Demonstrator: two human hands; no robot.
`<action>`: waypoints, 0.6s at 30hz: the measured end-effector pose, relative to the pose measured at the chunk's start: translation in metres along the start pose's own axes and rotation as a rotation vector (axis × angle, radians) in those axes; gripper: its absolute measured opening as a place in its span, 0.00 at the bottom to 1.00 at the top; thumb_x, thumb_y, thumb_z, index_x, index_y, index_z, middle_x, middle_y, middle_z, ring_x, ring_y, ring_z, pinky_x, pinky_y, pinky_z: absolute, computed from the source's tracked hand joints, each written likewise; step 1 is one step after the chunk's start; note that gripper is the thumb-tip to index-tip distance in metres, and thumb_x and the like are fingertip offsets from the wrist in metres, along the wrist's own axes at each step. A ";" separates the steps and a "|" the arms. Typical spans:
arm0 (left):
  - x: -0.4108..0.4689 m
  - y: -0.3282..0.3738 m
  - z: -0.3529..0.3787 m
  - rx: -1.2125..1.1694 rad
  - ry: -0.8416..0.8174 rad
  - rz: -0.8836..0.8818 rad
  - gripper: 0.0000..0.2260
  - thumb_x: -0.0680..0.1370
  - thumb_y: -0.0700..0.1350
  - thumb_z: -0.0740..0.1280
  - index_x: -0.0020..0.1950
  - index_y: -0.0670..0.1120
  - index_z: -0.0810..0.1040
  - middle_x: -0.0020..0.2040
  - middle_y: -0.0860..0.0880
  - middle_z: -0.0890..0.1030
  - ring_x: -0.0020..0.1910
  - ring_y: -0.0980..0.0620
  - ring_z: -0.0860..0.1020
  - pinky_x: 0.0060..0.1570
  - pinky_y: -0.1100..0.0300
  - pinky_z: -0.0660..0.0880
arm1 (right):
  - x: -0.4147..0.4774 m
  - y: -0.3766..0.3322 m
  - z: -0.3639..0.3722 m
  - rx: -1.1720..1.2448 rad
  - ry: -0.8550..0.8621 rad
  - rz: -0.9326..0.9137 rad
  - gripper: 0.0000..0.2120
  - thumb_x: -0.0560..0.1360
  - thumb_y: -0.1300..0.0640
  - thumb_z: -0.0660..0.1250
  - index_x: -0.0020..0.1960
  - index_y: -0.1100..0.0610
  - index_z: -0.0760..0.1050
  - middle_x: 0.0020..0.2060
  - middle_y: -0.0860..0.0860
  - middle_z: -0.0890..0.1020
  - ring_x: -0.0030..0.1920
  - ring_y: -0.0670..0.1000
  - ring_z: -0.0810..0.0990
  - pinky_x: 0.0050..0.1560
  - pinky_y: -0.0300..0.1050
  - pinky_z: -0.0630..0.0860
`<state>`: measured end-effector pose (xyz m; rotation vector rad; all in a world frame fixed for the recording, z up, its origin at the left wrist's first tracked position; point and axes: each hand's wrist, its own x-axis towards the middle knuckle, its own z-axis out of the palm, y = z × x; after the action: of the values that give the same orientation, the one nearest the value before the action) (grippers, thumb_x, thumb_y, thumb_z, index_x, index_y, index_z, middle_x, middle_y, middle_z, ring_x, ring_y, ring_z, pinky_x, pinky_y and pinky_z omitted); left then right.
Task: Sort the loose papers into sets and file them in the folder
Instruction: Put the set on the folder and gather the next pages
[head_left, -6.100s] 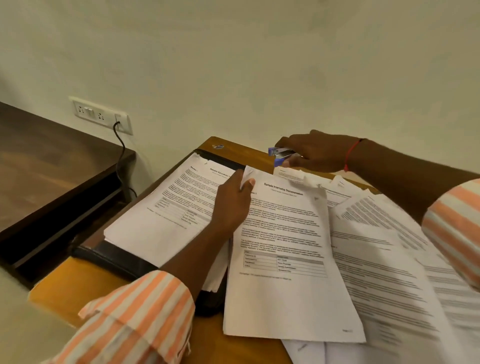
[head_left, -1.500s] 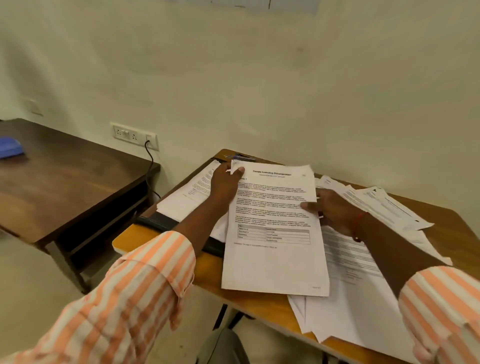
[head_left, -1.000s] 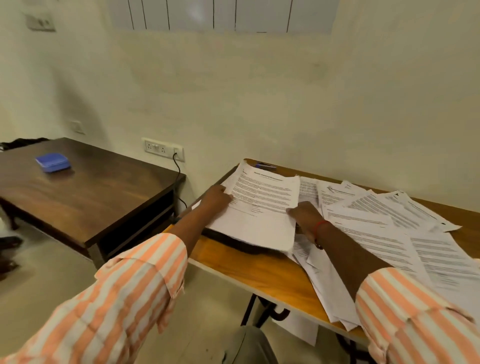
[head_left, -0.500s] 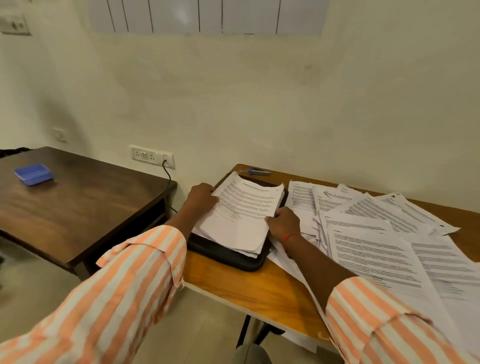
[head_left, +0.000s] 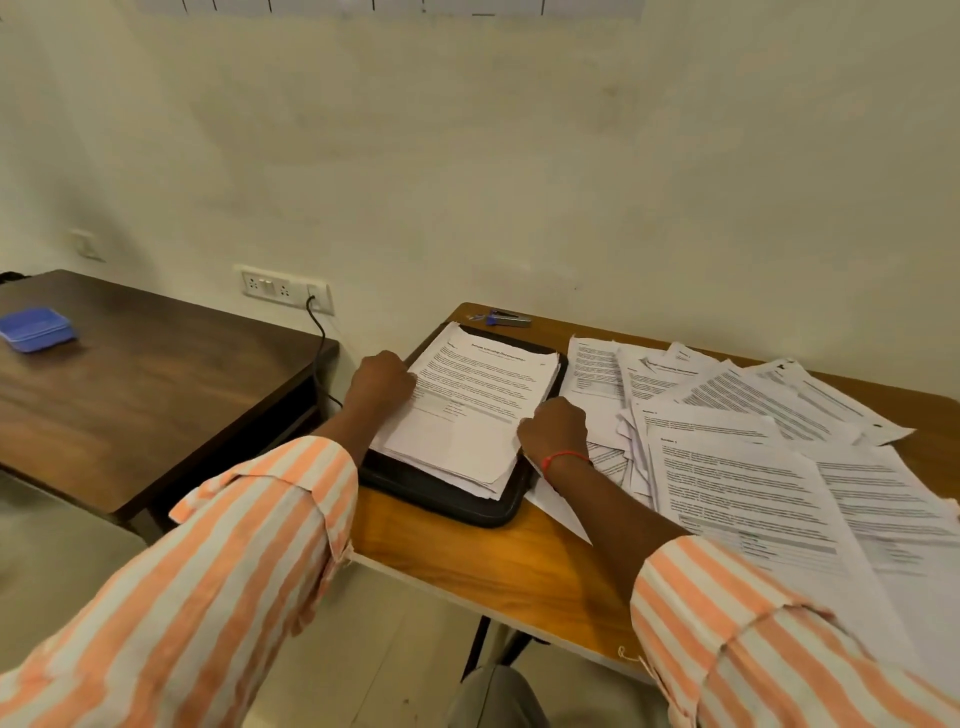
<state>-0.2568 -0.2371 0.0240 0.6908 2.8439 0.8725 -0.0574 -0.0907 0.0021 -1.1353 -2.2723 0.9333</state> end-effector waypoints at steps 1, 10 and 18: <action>0.002 -0.001 0.000 -0.005 -0.003 -0.007 0.10 0.82 0.48 0.62 0.47 0.41 0.76 0.49 0.42 0.81 0.39 0.48 0.76 0.34 0.58 0.69 | 0.001 0.000 0.000 -0.004 0.007 0.005 0.09 0.76 0.61 0.69 0.54 0.65 0.79 0.53 0.60 0.83 0.54 0.59 0.83 0.47 0.43 0.77; 0.001 -0.007 0.007 -0.036 0.056 -0.029 0.13 0.79 0.37 0.62 0.57 0.40 0.84 0.50 0.40 0.84 0.49 0.39 0.82 0.42 0.53 0.77 | 0.005 0.002 -0.002 0.063 -0.033 -0.002 0.06 0.75 0.64 0.69 0.50 0.64 0.82 0.49 0.59 0.85 0.50 0.58 0.84 0.47 0.44 0.81; -0.025 0.008 0.007 0.074 0.184 0.072 0.15 0.76 0.42 0.64 0.60 0.40 0.83 0.53 0.42 0.82 0.49 0.42 0.80 0.51 0.50 0.81 | -0.008 0.010 -0.023 0.032 0.067 -0.066 0.09 0.78 0.64 0.66 0.56 0.63 0.81 0.53 0.59 0.83 0.55 0.57 0.82 0.53 0.41 0.78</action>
<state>-0.2301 -0.2384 0.0213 0.7630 3.0457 0.8881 -0.0328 -0.0836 0.0099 -1.0550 -2.2198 0.8900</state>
